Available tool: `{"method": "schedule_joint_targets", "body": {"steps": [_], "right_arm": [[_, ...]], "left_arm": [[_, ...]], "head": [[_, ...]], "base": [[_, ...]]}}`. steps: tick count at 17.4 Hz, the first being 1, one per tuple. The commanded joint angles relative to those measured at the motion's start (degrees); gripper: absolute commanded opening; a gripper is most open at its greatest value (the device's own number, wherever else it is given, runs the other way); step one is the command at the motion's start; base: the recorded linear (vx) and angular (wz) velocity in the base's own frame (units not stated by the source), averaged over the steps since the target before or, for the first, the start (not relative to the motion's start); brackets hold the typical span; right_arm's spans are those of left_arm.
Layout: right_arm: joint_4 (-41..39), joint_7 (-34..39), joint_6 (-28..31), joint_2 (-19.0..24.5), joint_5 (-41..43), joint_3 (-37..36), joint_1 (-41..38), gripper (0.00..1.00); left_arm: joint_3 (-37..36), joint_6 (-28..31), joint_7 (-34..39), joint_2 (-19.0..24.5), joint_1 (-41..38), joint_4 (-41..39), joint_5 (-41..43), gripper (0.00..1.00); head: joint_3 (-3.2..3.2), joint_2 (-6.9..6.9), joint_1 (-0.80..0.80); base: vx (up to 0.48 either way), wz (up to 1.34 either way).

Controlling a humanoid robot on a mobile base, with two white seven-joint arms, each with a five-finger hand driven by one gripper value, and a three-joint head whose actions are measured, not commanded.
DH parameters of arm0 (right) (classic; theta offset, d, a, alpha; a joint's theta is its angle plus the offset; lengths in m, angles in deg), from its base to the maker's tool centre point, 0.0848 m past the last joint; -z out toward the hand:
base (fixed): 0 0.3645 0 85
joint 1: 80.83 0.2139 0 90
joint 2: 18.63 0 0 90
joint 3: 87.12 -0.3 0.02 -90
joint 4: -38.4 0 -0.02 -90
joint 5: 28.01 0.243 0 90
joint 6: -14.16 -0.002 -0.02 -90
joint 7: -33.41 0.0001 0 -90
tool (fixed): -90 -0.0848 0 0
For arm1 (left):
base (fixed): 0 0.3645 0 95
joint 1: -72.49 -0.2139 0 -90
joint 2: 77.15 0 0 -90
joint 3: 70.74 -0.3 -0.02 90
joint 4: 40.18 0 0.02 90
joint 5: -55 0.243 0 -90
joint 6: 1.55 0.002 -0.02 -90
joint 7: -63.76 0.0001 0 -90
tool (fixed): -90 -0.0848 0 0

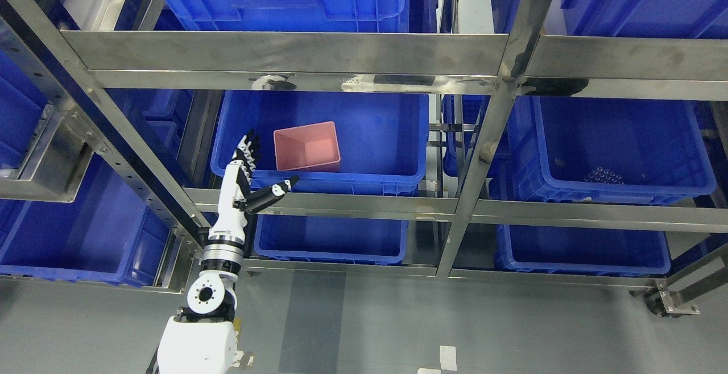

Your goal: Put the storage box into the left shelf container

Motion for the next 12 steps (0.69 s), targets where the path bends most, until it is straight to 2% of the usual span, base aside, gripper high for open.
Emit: {"method": "schedule_joint_targets", "body": {"steps": [1, 12], "right_arm": [[-1.0, -0.1, 0.0, -1.0, 0.2, 0.0, -0.4, 1.0], [-1.0, -0.1, 0.0, -1.0, 0.2, 0.0, -0.4, 1.0]], "left_arm": [[-9.5, 2.2, 0.2, 0.9, -4.3, -26.0, -2.3, 1.0], [-8.3, 2.1, -0.3, 0.9, -8.2, -26.0, -2.3, 1.0]], "head": [[0.0, 0.0, 0.0], [0.0, 0.0, 0.0]], "base": [[0.0, 0.0], [0.0, 0.0]]}}
